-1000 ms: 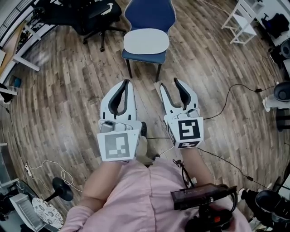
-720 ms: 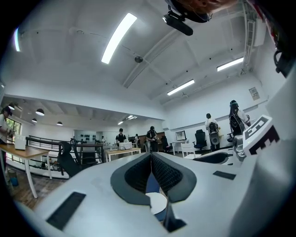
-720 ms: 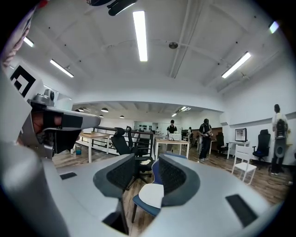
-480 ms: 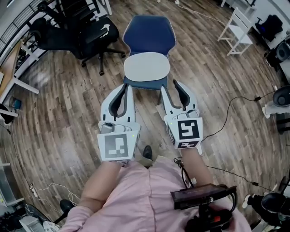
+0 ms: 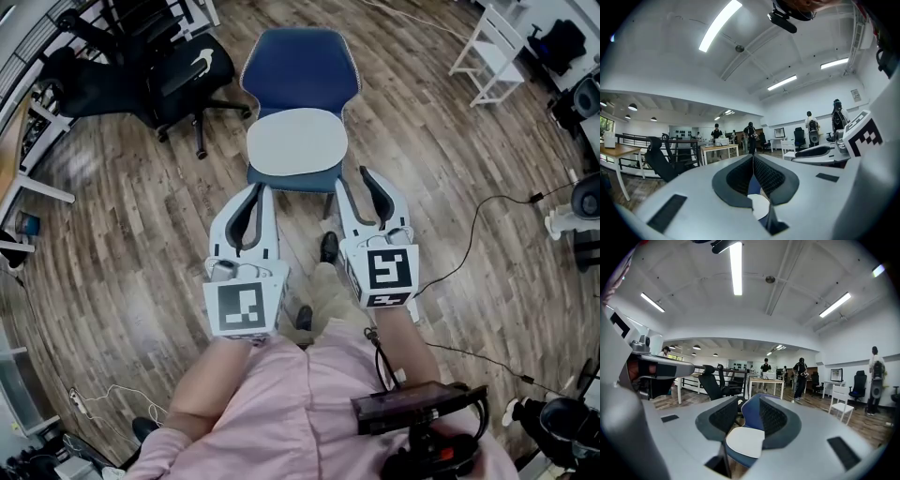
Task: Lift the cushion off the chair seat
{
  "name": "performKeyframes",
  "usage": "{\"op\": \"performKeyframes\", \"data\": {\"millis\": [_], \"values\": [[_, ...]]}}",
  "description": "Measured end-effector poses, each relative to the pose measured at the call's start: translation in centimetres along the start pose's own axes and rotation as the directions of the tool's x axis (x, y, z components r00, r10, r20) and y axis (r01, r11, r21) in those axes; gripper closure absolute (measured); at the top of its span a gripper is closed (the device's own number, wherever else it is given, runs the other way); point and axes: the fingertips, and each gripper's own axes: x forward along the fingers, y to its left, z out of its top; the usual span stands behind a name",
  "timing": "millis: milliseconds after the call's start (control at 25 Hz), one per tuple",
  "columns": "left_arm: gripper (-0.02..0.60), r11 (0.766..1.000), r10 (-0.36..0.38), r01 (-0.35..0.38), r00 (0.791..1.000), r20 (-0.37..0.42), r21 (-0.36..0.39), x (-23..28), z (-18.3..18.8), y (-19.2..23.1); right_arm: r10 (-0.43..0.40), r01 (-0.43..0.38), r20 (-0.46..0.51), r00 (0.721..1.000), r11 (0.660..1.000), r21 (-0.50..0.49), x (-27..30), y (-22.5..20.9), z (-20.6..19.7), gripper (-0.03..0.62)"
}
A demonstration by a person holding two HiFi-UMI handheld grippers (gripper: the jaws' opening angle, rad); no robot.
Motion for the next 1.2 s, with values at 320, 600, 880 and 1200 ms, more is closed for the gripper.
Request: {"op": "performKeyframes", "data": {"millis": [320,600,880,1200], "values": [[0.568,1.0,0.012,-0.011,0.998,-0.057,0.022,10.5,-1.2,0.6,0.015,-0.014,-0.023,1.0,0.999,0.036,8.9,-6.4,-1.1,0.451],[0.566,0.998,0.045,-0.043,0.998,-0.046,0.036,20.5,0.2,1.9,0.05,-0.05,0.0,0.999,0.998,0.039,17.6,-12.0,0.8,0.45],[0.568,0.993,0.102,-0.102,0.995,0.008,0.061,26.0,2.4,4.2,0.074,-0.074,0.048,0.996,0.997,0.001,23.5,-15.5,3.8,0.45],[0.566,0.993,0.114,-0.114,0.993,-0.014,0.033,30.3,1.6,7.4,0.082,-0.082,0.03,0.996,0.997,-0.012,28.8,-16.2,4.1,0.45]]}}
